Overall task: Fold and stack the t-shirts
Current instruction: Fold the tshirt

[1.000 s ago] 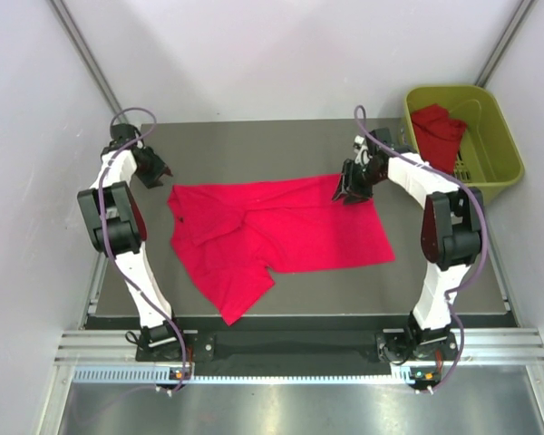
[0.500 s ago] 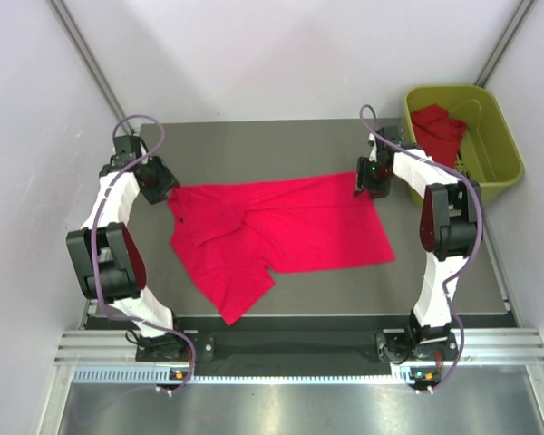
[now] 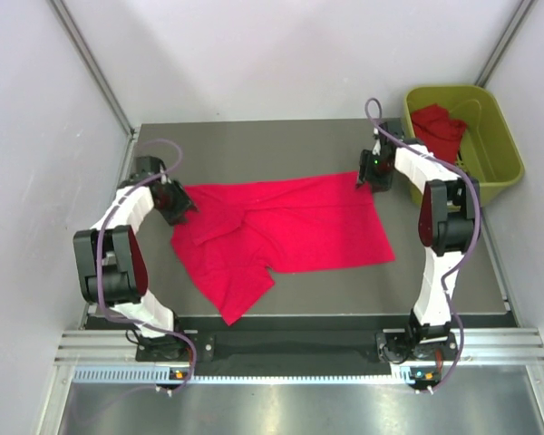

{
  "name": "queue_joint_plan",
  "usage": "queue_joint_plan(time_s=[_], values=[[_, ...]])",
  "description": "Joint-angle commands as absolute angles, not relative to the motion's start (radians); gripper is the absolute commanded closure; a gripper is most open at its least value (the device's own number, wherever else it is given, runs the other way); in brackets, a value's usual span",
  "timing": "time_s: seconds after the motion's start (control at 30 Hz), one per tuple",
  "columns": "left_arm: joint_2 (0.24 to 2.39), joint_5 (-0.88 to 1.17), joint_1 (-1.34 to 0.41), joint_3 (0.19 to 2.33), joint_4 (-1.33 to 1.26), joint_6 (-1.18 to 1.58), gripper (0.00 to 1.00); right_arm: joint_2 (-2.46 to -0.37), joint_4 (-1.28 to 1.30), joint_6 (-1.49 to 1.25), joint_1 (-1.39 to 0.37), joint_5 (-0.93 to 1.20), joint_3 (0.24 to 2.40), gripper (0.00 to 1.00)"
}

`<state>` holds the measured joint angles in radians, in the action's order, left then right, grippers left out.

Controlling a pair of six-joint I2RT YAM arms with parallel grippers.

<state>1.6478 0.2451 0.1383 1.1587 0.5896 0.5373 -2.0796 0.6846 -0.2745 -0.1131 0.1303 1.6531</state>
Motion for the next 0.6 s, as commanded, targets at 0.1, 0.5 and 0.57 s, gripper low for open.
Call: queue_joint_plan(time_s=[0.1, 0.5, 0.57], values=[[1.459, 0.273, 0.028, 0.91, 0.546, 0.686, 0.5, -1.901, 0.536, -0.458, -0.098, 0.173, 1.441, 0.47], [1.615, 0.238, 0.047, 1.199, 0.558, 0.528, 0.42, -2.026, 0.479, -0.219, -0.083, 0.078, 1.601, 0.45], [1.664, 0.238, 0.069, 1.255, 0.548, 0.522, 0.42, -2.063, 0.485, -0.195, -0.078, 0.086, 1.657, 0.44]])
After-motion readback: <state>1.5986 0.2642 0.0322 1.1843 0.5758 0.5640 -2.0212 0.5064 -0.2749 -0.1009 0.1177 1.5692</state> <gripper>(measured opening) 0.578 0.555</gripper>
